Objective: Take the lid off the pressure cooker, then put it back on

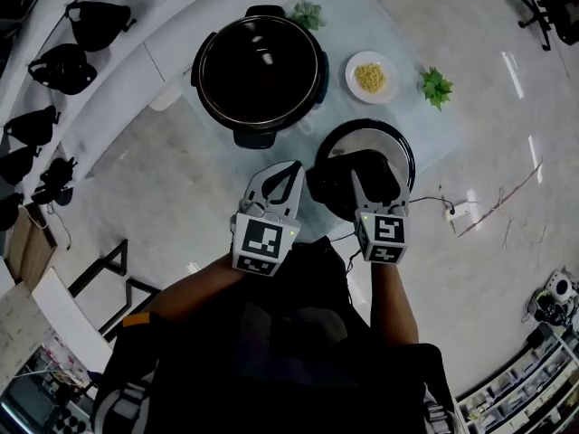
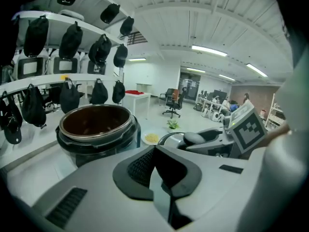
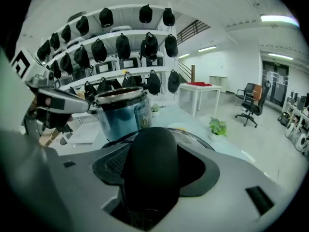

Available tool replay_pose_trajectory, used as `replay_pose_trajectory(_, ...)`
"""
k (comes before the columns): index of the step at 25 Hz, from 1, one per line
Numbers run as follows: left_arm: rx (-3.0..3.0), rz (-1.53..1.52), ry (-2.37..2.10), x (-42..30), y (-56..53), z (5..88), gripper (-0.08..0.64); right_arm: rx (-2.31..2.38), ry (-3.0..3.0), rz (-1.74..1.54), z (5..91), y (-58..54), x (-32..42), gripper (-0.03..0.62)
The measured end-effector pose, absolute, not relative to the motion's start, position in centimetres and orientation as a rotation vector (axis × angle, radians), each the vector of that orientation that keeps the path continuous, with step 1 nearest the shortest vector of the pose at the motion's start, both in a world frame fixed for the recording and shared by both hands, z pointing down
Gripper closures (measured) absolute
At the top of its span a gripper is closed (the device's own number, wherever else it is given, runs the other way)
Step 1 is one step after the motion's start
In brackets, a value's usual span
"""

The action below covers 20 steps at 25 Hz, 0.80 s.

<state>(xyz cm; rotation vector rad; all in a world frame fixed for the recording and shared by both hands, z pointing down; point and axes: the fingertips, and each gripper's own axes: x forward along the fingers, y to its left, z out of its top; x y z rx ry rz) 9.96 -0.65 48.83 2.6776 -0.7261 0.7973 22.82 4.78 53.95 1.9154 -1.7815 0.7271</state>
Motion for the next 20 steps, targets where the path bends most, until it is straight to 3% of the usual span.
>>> replay_pose_trajectory(11, 2.617, 0.629, -0.994, 6.9, -2.8, 42.9, 0.554, 1.597, -2.13, 0.43, 41.2, 1.0, 22.9, 0.301)
replay_pose_trajectory(20, 2.554, 0.545, -1.195, 1.0, -6.8, 40.4, 0.554, 1.33, -2.35, 0.28, 36.2, -5.9, 17.7, 0.301)
